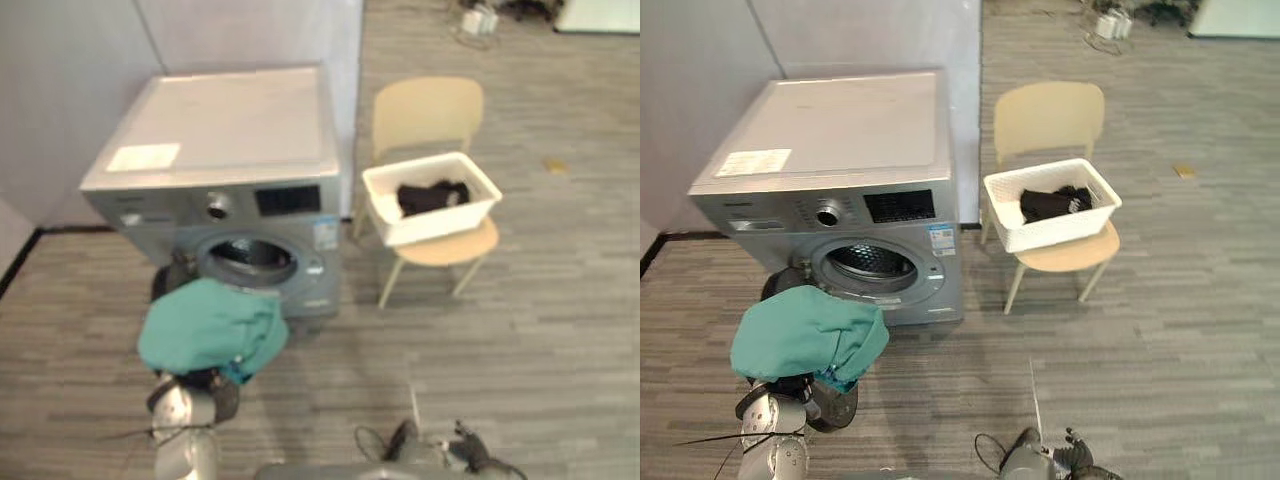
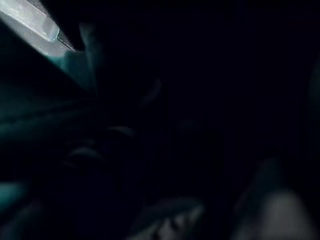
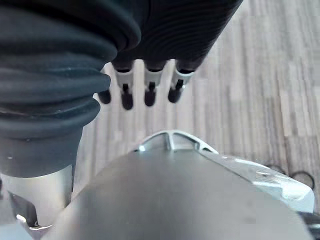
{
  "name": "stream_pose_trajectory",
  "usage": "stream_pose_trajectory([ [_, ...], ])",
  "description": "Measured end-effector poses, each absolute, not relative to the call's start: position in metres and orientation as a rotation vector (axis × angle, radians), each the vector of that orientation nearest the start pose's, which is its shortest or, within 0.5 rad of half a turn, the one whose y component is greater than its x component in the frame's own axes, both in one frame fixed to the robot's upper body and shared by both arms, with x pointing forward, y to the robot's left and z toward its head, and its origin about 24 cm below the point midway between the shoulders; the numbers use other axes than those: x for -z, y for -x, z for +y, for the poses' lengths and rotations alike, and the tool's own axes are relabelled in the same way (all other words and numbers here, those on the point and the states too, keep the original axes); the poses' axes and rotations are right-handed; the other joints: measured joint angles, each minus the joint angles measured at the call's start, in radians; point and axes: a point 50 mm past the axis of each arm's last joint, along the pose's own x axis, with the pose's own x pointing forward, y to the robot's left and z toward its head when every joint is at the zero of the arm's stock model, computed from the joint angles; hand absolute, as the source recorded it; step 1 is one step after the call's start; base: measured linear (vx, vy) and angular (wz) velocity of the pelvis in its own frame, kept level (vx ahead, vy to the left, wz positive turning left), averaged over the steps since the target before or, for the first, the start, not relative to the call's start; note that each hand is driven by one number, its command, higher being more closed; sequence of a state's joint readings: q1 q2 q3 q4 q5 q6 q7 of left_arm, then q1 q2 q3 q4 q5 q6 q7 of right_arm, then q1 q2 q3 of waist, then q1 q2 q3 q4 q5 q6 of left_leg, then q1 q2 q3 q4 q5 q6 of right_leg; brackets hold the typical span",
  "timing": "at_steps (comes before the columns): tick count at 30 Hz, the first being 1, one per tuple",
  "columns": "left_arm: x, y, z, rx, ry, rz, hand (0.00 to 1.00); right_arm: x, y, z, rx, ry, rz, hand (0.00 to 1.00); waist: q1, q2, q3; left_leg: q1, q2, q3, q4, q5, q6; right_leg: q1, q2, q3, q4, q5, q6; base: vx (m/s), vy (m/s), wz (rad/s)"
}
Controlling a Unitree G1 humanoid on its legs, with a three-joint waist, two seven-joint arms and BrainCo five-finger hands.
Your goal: Pick up the laundry basket with both hands and put the clothes into the washing machine.
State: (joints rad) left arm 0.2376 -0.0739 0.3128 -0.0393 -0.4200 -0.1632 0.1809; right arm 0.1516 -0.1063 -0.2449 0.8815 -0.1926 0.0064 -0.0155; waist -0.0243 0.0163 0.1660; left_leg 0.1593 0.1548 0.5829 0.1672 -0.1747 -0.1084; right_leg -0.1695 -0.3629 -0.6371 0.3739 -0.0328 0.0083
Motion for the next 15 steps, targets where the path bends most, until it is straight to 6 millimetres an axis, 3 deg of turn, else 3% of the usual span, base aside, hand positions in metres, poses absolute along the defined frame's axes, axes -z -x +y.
stream_pose_trajectory([
  [4, -0.008, -0.176, 0.242, -0.654, 0.409, -0.011, 1.00, 0.146, -0.094, -0.232, 0.249, 0.162, 1.040, 0.00, -0.007, 0.009, 0.000, -0.009, 0.040, 0.018, 0.049, -0.041, -0.015, 0.007, 0.024, -0.025, -0.016, -0.015, 0.007, 0.01, 0.013, -0.21],
  [6, -0.007, -0.172, 0.248, -0.690, 0.405, -0.008, 1.00, 0.147, -0.092, -0.230, 0.250, 0.155, 1.044, 0.00, 0.006, 0.010, -0.001, -0.010, 0.058, 0.043, 0.051, -0.044, -0.019, 0.013, 0.031, -0.086, -0.028, -0.008, -0.004, 0.11, 0.012, -0.36],
  [9, -0.007, -0.172, 0.248, -0.695, 0.406, -0.011, 1.00, 0.147, -0.090, -0.232, 0.272, 0.138, 1.044, 0.00, 0.001, 0.012, -0.003, -0.018, 0.077, 0.037, 0.055, -0.037, -0.027, 0.015, 0.048, -0.102, -0.028, -0.001, -0.002, 0.15, -0.011, -0.02],
  [15, -0.010, -0.183, 0.237, -0.639, 0.423, -0.018, 1.00, 0.147, -0.089, -0.232, 0.278, 0.135, 1.046, 0.00, -0.014, 0.022, -0.009, -0.006, 0.052, -0.006, 0.015, -0.012, -0.022, 0.041, 0.029, -0.140, -0.027, 0.000, 0.001, 0.09, 0.015, 0.12],
])
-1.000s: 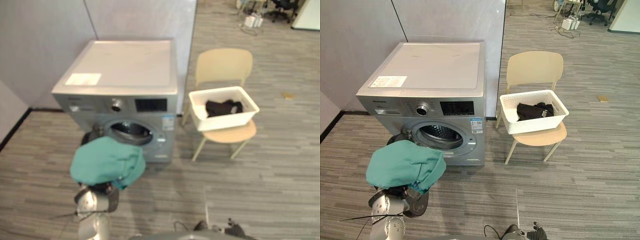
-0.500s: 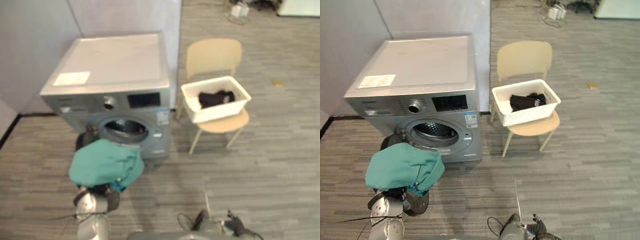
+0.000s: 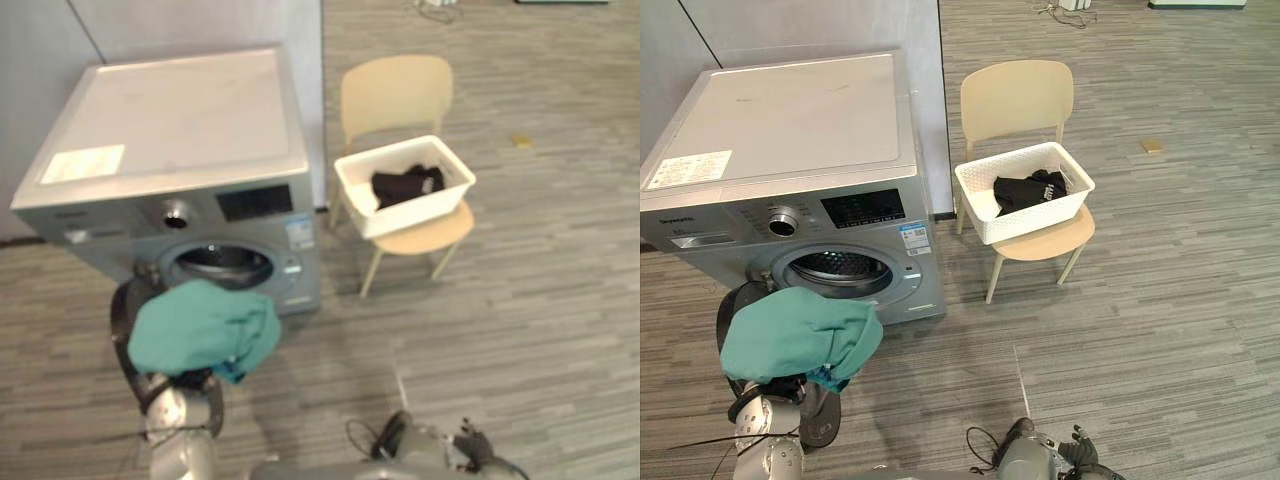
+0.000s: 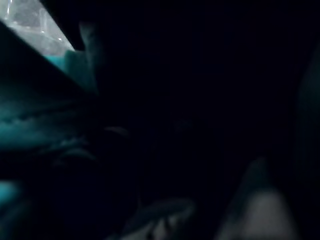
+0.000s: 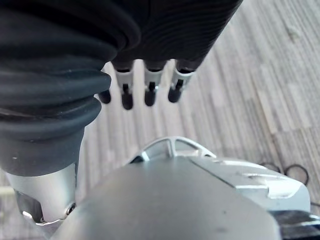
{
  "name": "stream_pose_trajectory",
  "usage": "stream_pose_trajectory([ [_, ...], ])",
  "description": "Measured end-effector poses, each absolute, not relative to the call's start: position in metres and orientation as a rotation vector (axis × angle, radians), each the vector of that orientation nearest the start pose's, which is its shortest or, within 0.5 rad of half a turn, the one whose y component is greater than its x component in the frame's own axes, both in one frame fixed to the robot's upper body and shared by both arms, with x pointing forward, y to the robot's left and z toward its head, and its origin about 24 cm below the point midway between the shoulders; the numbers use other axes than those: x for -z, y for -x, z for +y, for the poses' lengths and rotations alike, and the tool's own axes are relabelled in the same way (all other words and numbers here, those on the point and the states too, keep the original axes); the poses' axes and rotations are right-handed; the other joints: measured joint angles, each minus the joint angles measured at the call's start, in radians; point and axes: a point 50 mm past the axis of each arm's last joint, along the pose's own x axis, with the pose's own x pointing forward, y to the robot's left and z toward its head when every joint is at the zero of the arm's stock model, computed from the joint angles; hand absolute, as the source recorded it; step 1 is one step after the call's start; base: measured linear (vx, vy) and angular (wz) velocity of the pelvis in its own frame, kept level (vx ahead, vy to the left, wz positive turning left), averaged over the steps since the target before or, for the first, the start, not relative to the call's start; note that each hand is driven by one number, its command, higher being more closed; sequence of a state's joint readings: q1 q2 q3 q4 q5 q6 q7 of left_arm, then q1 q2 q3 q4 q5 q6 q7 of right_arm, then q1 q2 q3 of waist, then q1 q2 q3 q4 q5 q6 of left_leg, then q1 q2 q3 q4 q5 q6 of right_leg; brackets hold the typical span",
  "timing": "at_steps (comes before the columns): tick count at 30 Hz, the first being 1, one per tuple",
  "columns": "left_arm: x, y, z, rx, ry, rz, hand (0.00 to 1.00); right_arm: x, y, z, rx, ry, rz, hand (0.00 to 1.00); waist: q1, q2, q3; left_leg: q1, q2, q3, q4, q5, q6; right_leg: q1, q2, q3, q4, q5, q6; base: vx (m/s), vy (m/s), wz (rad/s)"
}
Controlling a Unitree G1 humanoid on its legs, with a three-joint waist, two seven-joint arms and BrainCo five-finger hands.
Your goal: Pick up the laundry basket with both hands and put the clothes into the washing machine.
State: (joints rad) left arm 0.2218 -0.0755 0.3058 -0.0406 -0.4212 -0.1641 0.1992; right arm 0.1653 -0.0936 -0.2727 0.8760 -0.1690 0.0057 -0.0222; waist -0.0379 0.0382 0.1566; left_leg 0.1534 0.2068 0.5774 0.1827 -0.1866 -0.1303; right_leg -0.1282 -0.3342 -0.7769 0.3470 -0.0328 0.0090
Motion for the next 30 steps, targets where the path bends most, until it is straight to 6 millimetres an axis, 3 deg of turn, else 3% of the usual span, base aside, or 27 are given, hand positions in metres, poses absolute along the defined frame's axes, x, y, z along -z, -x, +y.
stream_pose_trajectory([
  [4, -0.012, -0.187, 0.232, -0.615, 0.428, -0.024, 1.00, 0.148, -0.083, -0.234, 0.284, 0.138, 1.061, 0.00, -0.002, 0.007, -0.009, -0.008, -0.029, -0.098, -0.036, 0.013, 0.020, 0.057, -0.036, -0.074, -0.003, 0.002, 0.004, 0.02, 0.039, 0.53],
  [7, -0.013, -0.193, 0.221, -0.561, 0.436, -0.018, 1.00, 0.149, -0.077, -0.237, 0.288, 0.144, 1.081, 0.00, -0.001, -0.008, -0.028, -0.059, -0.068, -0.206, -0.048, 0.051, 0.039, 0.072, -0.077, -0.079, -0.001, 0.002, 0.005, 0.01, 0.056, 1.05],
  [9, -0.012, -0.197, 0.212, -0.524, 0.442, -0.008, 1.00, 0.150, -0.075, -0.237, 0.290, 0.141, 1.087, 0.00, -0.001, -0.010, -0.031, -0.087, -0.077, -0.278, -0.043, 0.053, 0.042, 0.067, -0.063, 0.051, -0.007, -0.025, -0.023, 0.03, 0.072, 1.24],
  [10, -0.010, -0.197, 0.211, -0.510, 0.441, 0.002, 1.00, 0.151, -0.074, -0.234, 0.286, 0.133, 1.094, 0.00, 0.001, -0.019, -0.038, -0.102, -0.079, -0.314, -0.040, 0.053, 0.042, 0.057, -0.026, 0.193, -0.027, -0.088, -0.044, 0.02, -0.022, 1.08],
  [11, -0.005, -0.196, 0.212, -0.496, 0.425, 0.022, 1.00, 0.152, -0.076, -0.231, 0.281, 0.125, 1.092, 0.00, 0.007, -0.023, -0.041, -0.114, -0.066, -0.354, -0.029, 0.052, 0.041, 0.052, 0.041, 0.343, -0.061, -0.109, 0.018, 0.00, -0.064, 0.97],
  [13, 0.002, -0.194, 0.208, -0.470, 0.405, 0.066, 1.00, 0.152, -0.079, -0.228, 0.277, 0.116, 1.083, 0.00, 0.026, -0.019, -0.047, -0.106, -0.054, -0.370, -0.022, 0.052, 0.039, 0.083, 0.078, 0.431, -0.083, -0.088, 0.055, 0.02, -0.073, 0.41],
  [17, 0.003, -0.195, 0.202, -0.426, 0.409, 0.072, 1.00, 0.150, -0.095, -0.223, 0.217, 0.144, 1.045, 0.00, 0.027, -0.010, -0.064, -0.097, -0.015, -0.362, -0.036, 0.065, 0.018, 0.124, 0.130, 0.426, -0.172, -0.052, 0.106, -0.04, -0.092, -0.07],
  [20, 0.007, -0.190, 0.198, -0.401, 0.410, 0.092, 1.00, 0.150, -0.094, -0.223, 0.193, 0.166, 1.049, 0.00, 0.026, -0.001, -0.081, -0.067, -0.005, -0.340, -0.066, 0.069, 0.011, 0.158, 0.159, 0.439, -0.255, -0.002, 0.104, -0.06, -0.021, -0.24],
  [24, 0.008, -0.188, 0.199, -0.404, 0.406, 0.097, 1.00, 0.151, -0.093, -0.220, 0.172, 0.178, 1.053, 0.00, 0.026, -0.008, -0.096, -0.072, -0.014, -0.328, -0.075, 0.071, 0.009, 0.166, 0.163, 0.451, -0.325, 0.055, 0.107, -0.09, 0.026, -0.16],
  [27, 0.010, -0.185, 0.201, -0.410, 0.398, 0.109, 1.00, 0.153, -0.088, -0.215, 0.144, 0.188, 1.068, 0.00, 0.026, -0.027, -0.105, -0.072, -0.029, -0.328, -0.075, 0.074, 0.009, 0.191, 0.157, 0.449, -0.383, 0.095, 0.114, -0.08, 0.028, -0.02],
  [28, 0.009, -0.185, 0.205, -0.400, 0.370, 0.108, 1.00, 0.156, -0.082, -0.208, 0.112, 0.191, 1.088, 0.00, 0.021, -0.054, -0.112, -0.062, -0.049, -0.344, -0.135, 0.112, 0.007, 0.212, 0.155, 0.425, -0.446, 0.138, 0.114, -0.03, 0.011, 0.01],
  [30, 0.009, -0.185, 0.205, -0.400, 0.370, 0.108, 1.00, 0.156, -0.083, -0.208, 0.113, 0.193, 1.086, 0.00, 0.021, -0.052, -0.110, -0.062, -0.049, -0.344, -0.136, 0.112, 0.007, 0.212, 0.155, 0.425, -0.446, 0.138, 0.114, 0.00, 0.000, 0.00],
])
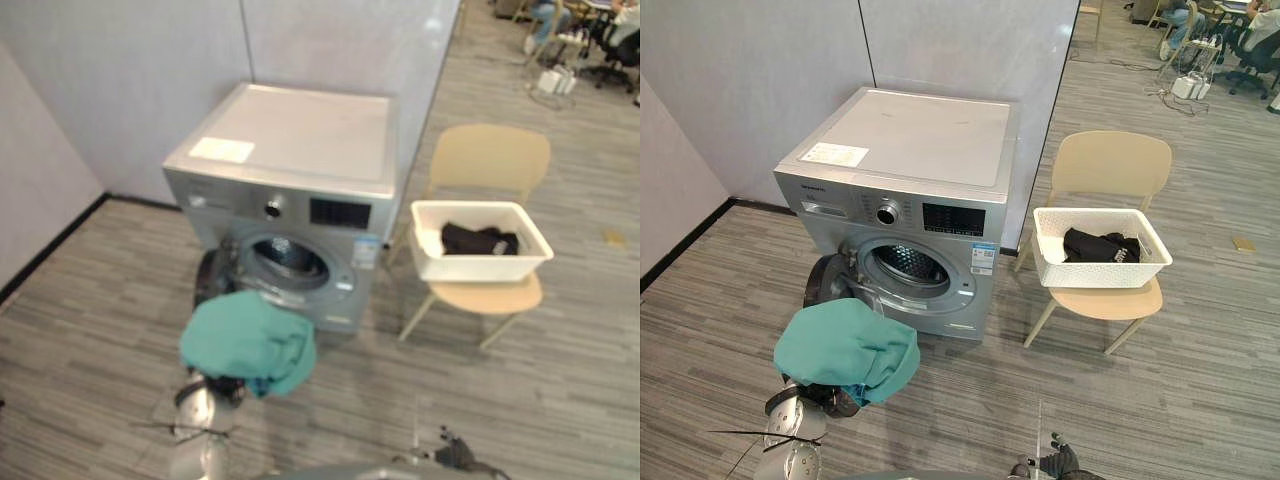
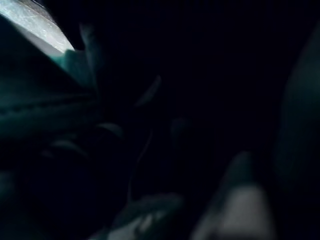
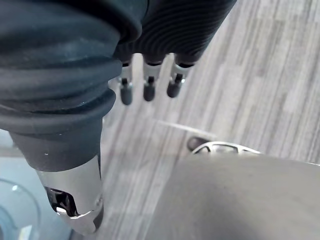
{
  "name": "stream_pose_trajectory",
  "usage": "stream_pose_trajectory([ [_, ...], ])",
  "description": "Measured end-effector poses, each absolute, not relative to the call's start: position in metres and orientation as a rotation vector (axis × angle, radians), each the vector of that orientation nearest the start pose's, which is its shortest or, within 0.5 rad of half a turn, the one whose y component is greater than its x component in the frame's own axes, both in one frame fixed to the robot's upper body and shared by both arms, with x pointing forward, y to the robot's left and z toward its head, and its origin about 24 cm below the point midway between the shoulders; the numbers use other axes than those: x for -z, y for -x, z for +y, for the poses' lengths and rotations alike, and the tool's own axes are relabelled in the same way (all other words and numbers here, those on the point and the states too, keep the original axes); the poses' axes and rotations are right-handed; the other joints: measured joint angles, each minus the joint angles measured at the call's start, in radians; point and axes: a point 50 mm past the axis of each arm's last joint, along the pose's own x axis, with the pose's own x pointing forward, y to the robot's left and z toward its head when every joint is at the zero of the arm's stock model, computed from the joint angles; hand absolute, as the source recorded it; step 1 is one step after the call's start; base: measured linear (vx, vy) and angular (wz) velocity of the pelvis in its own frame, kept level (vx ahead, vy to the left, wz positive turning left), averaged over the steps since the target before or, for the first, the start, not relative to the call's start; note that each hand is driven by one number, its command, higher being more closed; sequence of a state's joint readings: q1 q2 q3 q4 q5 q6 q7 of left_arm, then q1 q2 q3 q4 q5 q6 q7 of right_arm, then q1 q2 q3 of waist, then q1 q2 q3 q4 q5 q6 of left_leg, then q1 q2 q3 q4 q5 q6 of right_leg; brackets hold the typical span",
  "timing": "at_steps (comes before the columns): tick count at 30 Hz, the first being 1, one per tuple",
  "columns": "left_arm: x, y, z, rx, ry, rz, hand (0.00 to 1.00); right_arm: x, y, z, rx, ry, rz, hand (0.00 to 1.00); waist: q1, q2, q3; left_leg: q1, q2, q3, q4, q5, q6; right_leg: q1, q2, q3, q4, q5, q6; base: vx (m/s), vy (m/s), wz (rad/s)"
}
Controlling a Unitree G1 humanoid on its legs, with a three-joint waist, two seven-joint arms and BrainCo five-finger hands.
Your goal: Pick up the laundry basket with both hands and put the clothes into the washing machine.
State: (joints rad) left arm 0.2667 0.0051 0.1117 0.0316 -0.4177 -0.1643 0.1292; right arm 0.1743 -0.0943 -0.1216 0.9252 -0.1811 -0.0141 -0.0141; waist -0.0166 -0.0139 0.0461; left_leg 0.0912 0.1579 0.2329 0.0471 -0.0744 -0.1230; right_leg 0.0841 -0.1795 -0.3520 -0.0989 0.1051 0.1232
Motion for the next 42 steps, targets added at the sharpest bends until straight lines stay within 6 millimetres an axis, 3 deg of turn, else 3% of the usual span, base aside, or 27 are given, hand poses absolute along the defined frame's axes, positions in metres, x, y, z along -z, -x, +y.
stream_pose_trajectory([
  [9, 0.008, -0.184, 0.210, -0.421, 0.367, 0.099, 1.00, 0.153, -0.091, -0.212, 0.172, 0.140, 1.058, 0.00, 0.002, 0.006, 0.004, -0.023, 0.000, 0.006, -0.007, 0.000, -0.001, -0.024, -0.002, -0.009, 0.000, -0.001, 0.001, 0.00, 0.000, 0.03],
  [13, -0.011, -0.198, 0.207, -0.405, 0.378, 0.011, 1.00, 0.149, -0.095, -0.231, 0.347, 0.046, 1.021, 0.00, 0.004, 0.029, 0.037, -0.196, 0.035, -0.063, 0.212, -0.073, 0.011, -0.048, -0.012, -0.102, 0.017, -0.006, 0.014, -0.03, 0.020, 0.51],
  [14, -0.012, -0.198, 0.206, -0.423, 0.396, -0.001, 1.00, 0.145, -0.103, -0.239, 0.381, 0.043, 0.993, 0.00, 0.014, 0.053, 0.054, -0.246, 0.064, -0.070, 0.325, -0.106, 0.009, -0.060, -0.008, -0.123, 0.051, -0.006, 0.014, -0.10, 0.094, -0.06],
  [15, -0.010, -0.197, 0.205, -0.439, 0.413, 0.005, 1.00, 0.141, -0.109, -0.245, 0.395, 0.049, 0.967, 0.00, 0.024, 0.053, 0.066, -0.281, 0.076, -0.072, 0.431, -0.127, -0.005, -0.066, -0.027, -0.139, 0.086, -0.012, 0.010, -0.09, 0.143, -0.15],
  [16, -0.010, -0.197, 0.204, -0.436, 0.413, 0.004, 1.00, 0.141, -0.110, -0.246, 0.404, 0.045, 0.957, 0.00, 0.032, 0.049, 0.070, -0.299, 0.086, -0.065, 0.494, -0.143, 0.010, -0.069, -0.040, -0.141, 0.101, -0.024, 0.008, -0.07, 0.162, -0.19],
  [17, -0.010, -0.198, 0.200, -0.416, 0.418, 0.009, 1.00, 0.138, -0.112, -0.251, 0.416, 0.053, 0.948, 0.00, 0.036, 0.064, 0.072, -0.310, 0.119, -0.067, 0.556, -0.161, 0.037, -0.071, -0.051, -0.136, 0.124, -0.034, 0.017, -0.06, 0.143, -0.14],
  [21, -0.009, -0.198, 0.198, -0.408, 0.419, 0.012, 1.00, 0.137, -0.113, -0.254, 0.425, 0.057, 0.942, 0.00, 0.034, 0.074, 0.073, -0.307, 0.134, -0.073, 0.560, -0.161, 0.036, -0.073, -0.053, -0.134, 0.136, -0.039, 0.023, -0.03, 0.199, -0.06],
  [22, -0.012, -0.204, 0.190, -0.349, 0.422, 0.006, 1.00, 0.143, -0.101, -0.249, 0.459, 0.008, 0.976, 0.00, 0.029, 0.038, 0.061, -0.252, 0.008, -0.066, 0.456, -0.237, -0.009, -0.160, -0.290, -0.206, 0.346, -0.058, 0.053, -0.07, 0.685, 0.05],
  [23, -0.010, -0.204, 0.189, -0.343, 0.422, 0.013, 1.00, 0.146, -0.095, -0.244, 0.450, -0.011, 0.995, 0.00, 0.025, 0.027, 0.059, -0.258, -0.013, -0.067, 0.460, -0.243, 0.003, -0.165, -0.311, -0.225, 0.367, -0.056, 0.041, -0.06, 0.708, 0.07],
  [24, -0.009, -0.204, 0.187, -0.339, 0.426, 0.021, 1.00, 0.147, -0.091, -0.242, 0.450, -0.016, 1.009, 0.00, 0.025, 0.026, 0.059, -0.259, -0.027, -0.066, 0.458, -0.246, 0.009, -0.177, -0.324, -0.226, 0.384, -0.053, 0.004, -0.01, 0.150, 0.14],
  [25, -0.004, -0.203, 0.182, -0.323, 0.430, 0.048, 1.00, 0.149, -0.084, -0.242, 0.458, -0.020, 1.027, 0.00, 0.026, 0.033, 0.063, -0.257, -0.050, -0.060, 0.448, -0.240, 0.033, -0.196, -0.333, -0.220, 0.401, -0.007, -0.104, -0.01, 0.231, -0.02],
  [26, 0.002, -0.200, 0.176, -0.299, 0.429, 0.082, 1.00, 0.149, -0.086, -0.240, 0.448, -0.024, 1.024, 0.00, 0.024, 0.049, 0.058, -0.224, -0.072, -0.051, 0.376, -0.210, 0.081, -0.198, -0.330, -0.221, 0.375, 0.061, -0.199, 0.01, 0.291, -0.10],
  [27, 0.004, -0.200, 0.173, -0.277, 0.429, 0.090, 1.00, 0.148, -0.090, -0.239, 0.441, -0.026, 1.016, 0.00, 0.022, 0.055, 0.065, -0.195, -0.080, -0.036, 0.334, -0.194, 0.096, -0.202, -0.328, -0.223, 0.407, 0.046, -0.183, 0.02, 0.230, -0.18],
  [28, 0.007, -0.198, 0.170, -0.250, 0.425, 0.104, 1.00, 0.149, -0.089, -0.236, 0.428, -0.042, 1.014, 0.00, 0.015, 0.047, 0.073, -0.141, -0.085, -0.025, 0.273, -0.162, 0.115, -0.211, -0.299, -0.232, 0.527, -0.077, -0.101, 0.04, 0.143, -0.19],
  [29, 0.010, -0.194, 0.171, -0.245, 0.418, 0.123, 1.00, 0.150, -0.091, -0.229, 0.402, -0.048, 1.008, 0.00, 0.003, 0.044, 0.066, -0.111, -0.099, -0.012, 0.218, -0.140, 0.118, -0.175, -0.244, -0.292, 0.531, -0.191, -0.108, 0.02, 0.078, -0.16],
  [30, 0.010, -0.194, 0.170, -0.244, 0.418, 0.124, 1.00, 0.150, -0.091, -0.229, 0.399, -0.047, 1.006, 0.00, 0.003, 0.038, 0.063, -0.112, -0.100, -0.010, 0.213, -0.140, 0.118, -0.167, -0.239, -0.299, 0.519, -0.194, -0.110, 0.02, 0.032, -0.06],
  [33, 0.010, -0.194, 0.170, -0.244, 0.418, 0.124, 1.00, 0.150, -0.091, -0.229, 0.399, -0.047, 1.006, 0.00, 0.003, 0.038, 0.063, -0.112, -0.100, -0.010, 0.213, -0.140, 0.118, -0.167, -0.239, -0.299, 0.519, -0.194, -0.110, 0.00, 0.000, -0.10],
  [34, 0.012, -0.195, 0.163, -0.179, 0.411, 0.145, 1.00, 0.150, -0.095, -0.222, 0.381, -0.060, 0.997, 0.00, 0.007, 0.038, 0.057, -0.114, -0.100, 0.025, 0.173, -0.117, 0.112, -0.128, -0.171, -0.319, 0.315, -0.102, -0.028, 0.02, 0.114, -0.39],
  [38, 0.019, -0.192, 0.164, -0.151, 0.387, 0.186, 1.00, 0.149, -0.102, -0.217, 0.356, -0.055, 0.984, 0.00, 0.001, 0.037, 0.056, -0.101, -0.076, 0.069, 0.143, -0.104, 0.095, -0.132, -0.117, -0.288, 0.227, -0.049, -0.022, 0.03, 0.031, -0.43],
  [40, 0.029, -0.188, 0.162, -0.145, 0.381, 0.234, 1.00, 0.148, -0.113, -0.209, 0.295, -0.031, 0.966, 0.00, 0.032, 0.029, 0.051, -0.066, -0.059, 0.151, 0.103, -0.093, 0.078, -0.169, -0.080, -0.192, 0.203, -0.029, -0.041, 0.01, -0.060, -1.10],
  [42, 0.038, -0.186, 0.160, -0.123, 0.384, 0.285, 1.00, 0.145, -0.128, -0.201, 0.227, -0.015, 0.938, 0.00, 0.024, 0.026, 0.051, -0.060, -0.049, 0.190, 0.089, -0.091, 0.073, -0.186, -0.053, -0.141, 0.187, -0.017, -0.040, -0.03, -0.103, -0.86],
])
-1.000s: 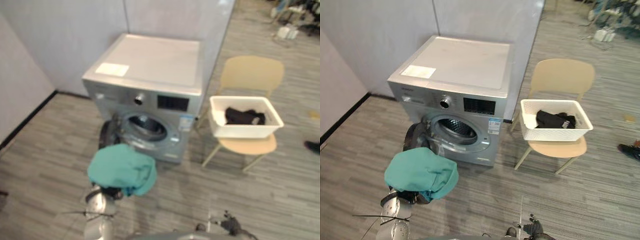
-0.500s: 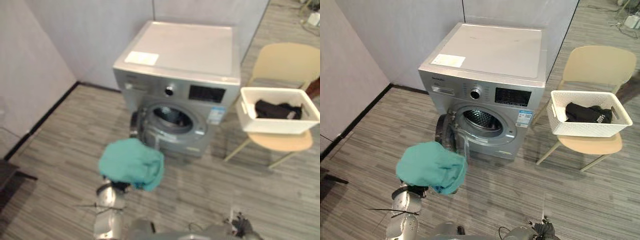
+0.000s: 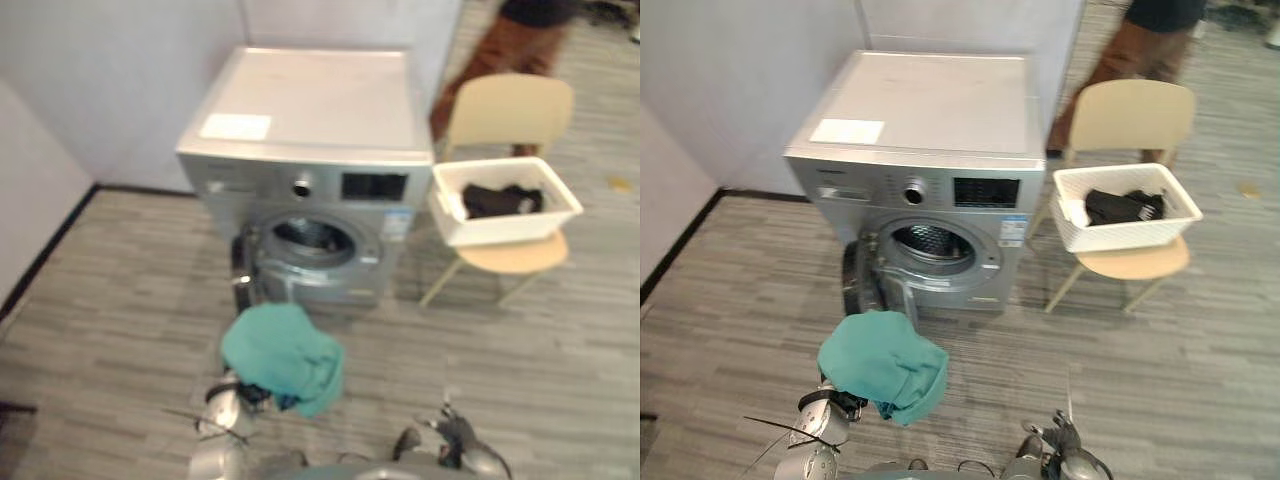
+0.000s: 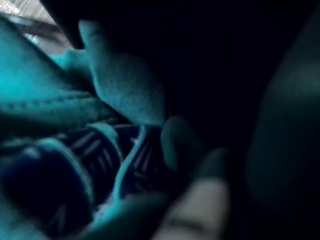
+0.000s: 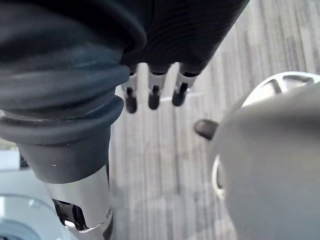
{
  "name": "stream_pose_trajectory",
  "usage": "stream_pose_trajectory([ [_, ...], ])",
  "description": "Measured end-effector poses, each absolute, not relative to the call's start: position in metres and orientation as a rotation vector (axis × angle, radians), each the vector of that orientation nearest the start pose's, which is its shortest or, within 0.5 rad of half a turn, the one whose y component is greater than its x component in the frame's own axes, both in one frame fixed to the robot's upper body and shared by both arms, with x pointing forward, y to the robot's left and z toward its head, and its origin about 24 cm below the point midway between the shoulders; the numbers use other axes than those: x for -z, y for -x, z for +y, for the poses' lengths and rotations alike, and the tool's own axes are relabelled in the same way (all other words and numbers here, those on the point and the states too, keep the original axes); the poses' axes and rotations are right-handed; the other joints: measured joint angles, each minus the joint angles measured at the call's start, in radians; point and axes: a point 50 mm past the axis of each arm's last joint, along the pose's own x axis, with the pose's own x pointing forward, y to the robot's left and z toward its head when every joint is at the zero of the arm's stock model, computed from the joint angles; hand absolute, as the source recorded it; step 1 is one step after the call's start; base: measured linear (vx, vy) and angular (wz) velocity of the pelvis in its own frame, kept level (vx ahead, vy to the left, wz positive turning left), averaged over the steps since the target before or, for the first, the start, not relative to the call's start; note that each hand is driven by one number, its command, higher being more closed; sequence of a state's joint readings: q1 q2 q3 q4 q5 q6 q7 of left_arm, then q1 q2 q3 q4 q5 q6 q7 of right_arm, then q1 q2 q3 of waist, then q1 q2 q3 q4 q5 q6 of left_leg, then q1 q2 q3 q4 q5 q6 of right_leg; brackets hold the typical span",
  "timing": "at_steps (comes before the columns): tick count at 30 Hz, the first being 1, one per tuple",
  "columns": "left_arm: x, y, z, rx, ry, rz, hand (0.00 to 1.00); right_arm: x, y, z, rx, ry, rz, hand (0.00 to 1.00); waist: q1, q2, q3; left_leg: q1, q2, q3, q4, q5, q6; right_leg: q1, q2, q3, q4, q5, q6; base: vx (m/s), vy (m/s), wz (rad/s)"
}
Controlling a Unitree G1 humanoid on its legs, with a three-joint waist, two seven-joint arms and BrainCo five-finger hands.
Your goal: Pick up the laundry basket with both hands and put the clothes into the washing machine.
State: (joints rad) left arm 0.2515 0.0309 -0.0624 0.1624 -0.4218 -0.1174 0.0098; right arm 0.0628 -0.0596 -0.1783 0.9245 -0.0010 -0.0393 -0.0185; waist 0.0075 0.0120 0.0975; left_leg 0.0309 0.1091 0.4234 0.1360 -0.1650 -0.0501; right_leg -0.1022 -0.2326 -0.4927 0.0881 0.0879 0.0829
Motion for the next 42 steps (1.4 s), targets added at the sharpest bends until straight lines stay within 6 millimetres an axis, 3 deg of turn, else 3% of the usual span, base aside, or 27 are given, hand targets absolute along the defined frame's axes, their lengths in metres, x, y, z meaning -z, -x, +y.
stream_pose_trajectory([
  [3, 0.042, -0.191, 0.143, -0.030, 0.379, 0.313, 1.00, 0.147, -0.121, -0.200, 0.228, -0.020, 0.956, 0.00, -0.030, 0.002, 0.000, -0.021, 0.056, -0.028, 0.077, -0.040, -0.026, 0.010, 0.032, -0.020, 0.024, -0.045, -0.016, 0.05, -0.139, 0.03],
  [4, 0.042, -0.191, 0.137, -0.001, 0.384, 0.315, 1.00, 0.149, -0.113, -0.202, 0.235, -0.019, 0.973, 0.00, -0.038, 0.014, -0.003, -0.065, 0.108, -0.054, 0.161, -0.093, -0.032, 0.009, 0.059, -0.033, 0.055, -0.081, -0.014, -0.02, -0.132, 0.09],
  [6, 0.046, -0.187, 0.133, 0.008, 0.394, 0.339, 1.00, 0.149, -0.110, -0.204, 0.252, -0.031, 0.976, 0.00, -0.038, 0.038, -0.006, -0.074, 0.166, -0.057, 0.226, -0.138, -0.018, 0.017, 0.100, -0.026, 0.079, -0.122, -0.017, 0.06, -0.142, 0.01],
  [7, 0.052, -0.185, 0.135, 0.009, 0.381, 0.374, 1.00, 0.149, -0.110, -0.207, 0.257, -0.028, 0.974, 0.00, -0.038, 0.033, -0.011, -0.078, 0.193, -0.066, 0.307, -0.143, 0.006, 0.043, 0.118, -0.030, 0.070, -0.144, -0.024, 0.16, -0.159, 0.01],
  [8, 0.057, -0.184, 0.134, 0.005, 0.385, 0.404, 1.00, 0.150, -0.107, -0.208, 0.259, -0.026, 0.984, 0.00, -0.038, 0.039, -0.007, -0.121, 0.225, -0.084, 0.426, -0.110, 0.057, 0.066, 0.132, -0.029, 0.065, -0.155, -0.027, 0.13, -0.146, 0.00],
  [9, 0.059, -0.182, 0.133, 0.003, 0.391, 0.416, 1.00, 0.151, -0.105, -0.208, 0.262, -0.029, 0.991, 0.00, -0.038, 0.039, -0.006, -0.141, 0.232, -0.102, 0.470, -0.085, 0.080, 0.077, 0.139, -0.027, 0.060, -0.156, -0.030, 0.14, -0.206, -0.11],
  [11, 0.061, -0.182, 0.133, 0.000, 0.387, 0.427, 1.00, 0.151, -0.104, -0.210, 0.271, -0.027, 0.997, 0.00, -0.038, 0.038, -0.006, -0.168, 0.259, -0.133, 0.570, 0.005, 0.036, 0.138, 0.154, -0.024, 0.012, -0.149, -0.042, 0.16, -0.172, -0.09],
  [12, 0.061, -0.184, 0.135, 0.002, 0.378, 0.425, 1.00, 0.152, -0.103, -0.210, 0.267, -0.026, 1.003, 0.00, -0.036, 0.026, -0.002, -0.178, 0.267, -0.132, 0.589, -0.002, 0.034, 0.145, 0.151, -0.021, 0.001, -0.148, -0.046, 0.17, -0.089, -0.10],
  [14, 0.056, -0.194, 0.130, 0.023, 0.383, 0.400, 1.00, 0.153, -0.101, -0.210, 0.269, -0.024, 1.022, 0.00, -0.020, 0.027, -0.003, -0.208, 0.260, -0.112, 0.583, -0.051, 0.007, 0.151, 0.137, -0.011, -0.017, -0.142, -0.050, 0.18, -0.022, -0.14],
  [16, 0.052, -0.204, 0.126, 0.040, 0.381, 0.381, 1.00, 0.154, -0.102, -0.209, 0.264, -0.026, 1.028, 0.00, -0.023, 0.011, 0.007, -0.242, 0.226, -0.115, 0.498, -0.060, -0.003, 0.162, 0.107, -0.018, -0.030, -0.136, -0.041, 0.14, 0.045, 0.08],
  [17, 0.049, -0.210, 0.122, 0.057, 0.381, 0.369, 1.00, 0.154, -0.102, -0.209, 0.265, -0.028, 1.031, 0.00, -0.024, -0.002, 0.015, -0.264, 0.184, -0.117, 0.410, -0.056, -0.011, 0.174, 0.080, -0.029, -0.041, -0.131, -0.032, 0.12, 0.113, 0.23],
  [18, 0.046, -0.213, 0.117, 0.075, 0.384, 0.362, 1.00, 0.155, -0.101, -0.210, 0.276, -0.032, 1.036, 0.00, -0.022, -0.004, 0.017, -0.277, 0.143, -0.116, 0.296, -0.024, -0.042, 0.184, 0.062, -0.034, -0.048, -0.124, -0.019, 0.15, 0.201, 0.20],
  [19, 0.047, -0.213, 0.116, 0.076, 0.390, 0.363, 1.00, 0.155, -0.098, -0.211, 0.279, -0.030, 1.041, 0.00, -0.022, 0.002, 0.013, -0.275, 0.125, -0.117, 0.232, 0.009, -0.047, 0.188, 0.060, -0.034, -0.055, -0.121, -0.007, 0.10, 0.158, 0.07],
  [20, 0.047, -0.212, 0.115, 0.075, 0.393, 0.365, 1.00, 0.155, -0.097, -0.212, 0.280, -0.028, 1.042, 0.00, -0.021, 0.007, 0.011, -0.274, 0.118, -0.117, 0.198, 0.037, -0.042, 0.190, 0.062, -0.033, -0.059, -0.120, -0.002, 0.05, 0.098, -0.01],
  [23, 0.047, -0.212, 0.115, 0.075, 0.393, 0.365, 1.00, 0.155, -0.097, -0.212, 0.280, -0.028, 1.042, 0.00, -0.021, 0.007, 0.011, -0.274, 0.118, -0.117, 0.198, 0.037, -0.042, 0.190, 0.062, -0.033, -0.059, -0.120, -0.002, 0.00, 0.000, -0.06],
  [24, 0.061, -0.208, 0.130, 0.048, 0.357, 0.434, 1.00, 0.155, -0.110, -0.186, 0.179, -0.018, 1.023, 0.00, -0.013, -0.031, 0.016, -0.255, 0.054, -0.129, 0.143, 0.084, 0.022, 0.201, 0.020, 0.008, -0.048, -0.151, 0.056, 0.26, 0.382, -0.01],
  [25, 0.061, -0.209, 0.135, 0.040, 0.344, 0.434, 1.00, 0.155, -0.114, -0.177, 0.163, -0.036, 1.015, 0.00, -0.019, -0.057, 0.011, -0.261, 0.035, -0.129, 0.136, 0.088, 0.023, 0.163, -0.008, 0.011, 0.028, -0.177, 0.045, 0.30, 0.425, 0.15],
  [27, 0.060, -0.210, 0.141, 0.028, 0.330, 0.432, 1.00, 0.151, -0.124, -0.174, 0.139, -0.023, 0.980, 0.00, -0.007, -0.047, 0.019, -0.253, 0.012, -0.126, 0.113, 0.109, 0.041, 0.149, -0.032, 0.033, 0.064, -0.181, 0.044, 0.20, 0.247, 0.23],
  [28, 0.060, -0.209, 0.142, 0.026, 0.325, 0.434, 1.00, 0.150, -0.129, -0.173, 0.135, -0.023, 0.969, 0.00, 0.001, -0.056, 0.017, -0.236, 0.011, -0.125, 0.098, 0.110, 0.041, 0.146, -0.041, 0.034, 0.077, -0.179, 0.048, 0.02, -0.015, -0.31],
  [30, 0.062, -0.207, 0.144, 0.016, 0.327, 0.444, 1.00, 0.145, -0.143, -0.170, 0.113, -0.011, 0.934, 0.00, 0.009, -0.018, 0.034, -0.184, 0.023, -0.120, 0.039, 0.108, 0.036, 0.076, -0.077, 0.041, 0.228, -0.193, 0.072, -0.04, -0.035, -0.42],
  [33, 0.062, -0.207, 0.144, 0.016, 0.327, 0.444, 1.00, 0.145, -0.143, -0.170, 0.113, -0.011, 0.934, 0.00, 0.009, -0.018, 0.034, -0.184, 0.023, -0.120, 0.039, 0.108, 0.036, 0.076, -0.077, 0.041, 0.228, -0.193, 0.072, -0.01, -0.002, 0.12],
  [34, 0.073, -0.194, 0.137, 0.012, 0.359, 0.499, 1.00, 0.146, -0.139, -0.168, 0.070, 0.022, 0.936, 0.00, -0.013, -0.019, 0.006, -0.135, -0.001, -0.150, -0.023, 0.148, -0.018, 0.061, -0.067, 0.114, 0.149, -0.214, 0.082, 0.05, -0.192, 0.47],
  [37, 0.080, -0.187, 0.127, 0.027, 0.377, 0.538, 1.00, 0.145, -0.141, -0.171, 0.065, 0.041, 0.933, 0.00, 0.001, 0.000, -0.005, -0.128, 0.026, -0.152, -0.064, 0.186, -0.041, 0.064, -0.029, 0.106, 0.118, -0.201, 0.072, 0.10, -0.202, 0.08],
  [39, 0.084, -0.188, 0.124, 0.028, 0.381, 0.558, 1.00, 0.144, -0.142, -0.169, 0.056, 0.042, 0.929, 0.00, 0.003, -0.006, -0.003, -0.129, 0.055, -0.167, -0.082, 0.207, -0.048, 0.094, 0.023, 0.084, 0.070, -0.189, 0.057, 0.13, -0.167, 0.12],
  [40, 0.087, -0.192, 0.127, 0.019, 0.370, 0.573, 1.00, 0.146, -0.138, -0.167, 0.047, 0.044, 0.941, 0.00, -0.011, -0.009, -0.004, -0.142, 0.087, -0.190, -0.074, 0.209, -0.054, 0.128, 0.061, 0.052, 0.013, -0.175, 0.041, 0.12, -0.192, 0.41],
  [41, 0.089, -0.195, 0.129, 0.004, 0.369, 0.581, 1.00, 0.147, -0.137, -0.163, 0.037, 0.039, 0.944, 0.00, -0.018, -0.019, -0.004, -0.161, 0.101, -0.206, -0.059, 0.207, -0.058, 0.134, 0.081, 0.036, -0.009, -0.170, 0.034, 0.12, -0.248, 0.46],
  [42, 0.091, -0.202, 0.140, -0.068, 0.376, 0.591, 1.00, 0.146, -0.138, -0.149, -0.004, 0.030, 0.939, 0.00, -0.018, -0.047, 0.000, -0.201, 0.129, -0.226, -0.045, 0.212, -0.078, 0.125, 0.120, 0.022, -0.031, -0.166, 0.020, 0.05, -0.155, 0.18],
])
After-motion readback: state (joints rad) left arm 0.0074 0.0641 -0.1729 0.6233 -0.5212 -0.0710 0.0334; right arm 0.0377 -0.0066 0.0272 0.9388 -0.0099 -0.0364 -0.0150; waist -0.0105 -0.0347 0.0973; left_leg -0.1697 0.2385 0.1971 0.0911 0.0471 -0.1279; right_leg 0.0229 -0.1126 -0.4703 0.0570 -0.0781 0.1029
